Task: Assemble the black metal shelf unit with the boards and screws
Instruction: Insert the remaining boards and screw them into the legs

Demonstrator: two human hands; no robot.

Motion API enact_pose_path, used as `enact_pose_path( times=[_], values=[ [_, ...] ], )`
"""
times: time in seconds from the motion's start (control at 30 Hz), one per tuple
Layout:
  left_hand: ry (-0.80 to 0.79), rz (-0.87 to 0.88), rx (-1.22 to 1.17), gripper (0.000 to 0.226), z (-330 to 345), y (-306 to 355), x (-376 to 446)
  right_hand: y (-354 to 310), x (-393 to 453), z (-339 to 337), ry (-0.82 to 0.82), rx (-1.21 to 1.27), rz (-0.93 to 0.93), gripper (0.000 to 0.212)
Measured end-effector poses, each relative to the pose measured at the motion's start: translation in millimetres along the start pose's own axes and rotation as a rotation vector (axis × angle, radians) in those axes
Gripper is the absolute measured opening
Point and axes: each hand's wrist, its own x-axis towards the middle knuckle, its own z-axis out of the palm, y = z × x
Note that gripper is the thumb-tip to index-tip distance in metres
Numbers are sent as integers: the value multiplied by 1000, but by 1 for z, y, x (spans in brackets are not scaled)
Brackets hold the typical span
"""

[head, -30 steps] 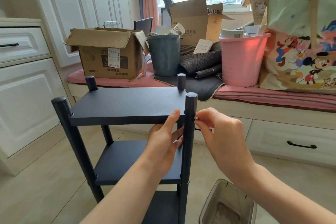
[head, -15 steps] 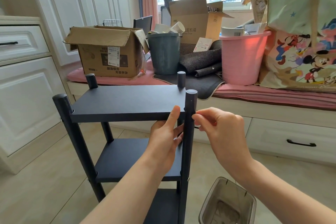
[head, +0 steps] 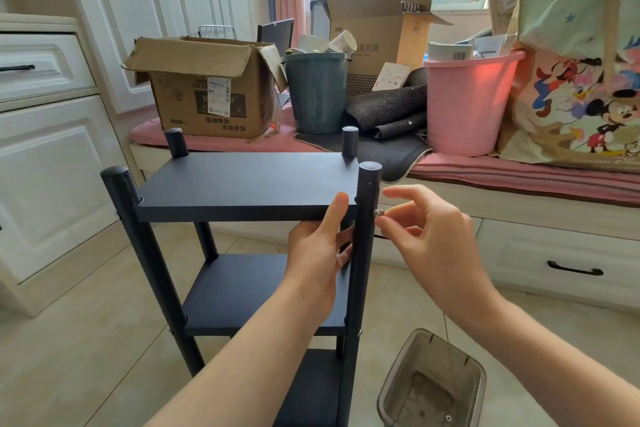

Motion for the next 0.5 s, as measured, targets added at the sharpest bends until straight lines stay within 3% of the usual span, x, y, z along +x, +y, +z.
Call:
enact_pose_path(
  times=[0.1, 0.27, 0.37, 0.5],
  values=[
    [-23, 4, 31, 18, -2, -1, -4, 2, 5, -10, -122, -1, -13, 52],
    [-21, -20, 60, 20, -5, -4, -10, 2, 11, -22, -441, 270, 26, 76],
    [-28, -21, 68, 28, -7, -3, -13, 1, 14, -22, -544, 320, -12, 75],
    [-76, -8, 83, 54, -9, 1, -14, 1, 22, -22, -600, 342, -49, 65]
  ],
)
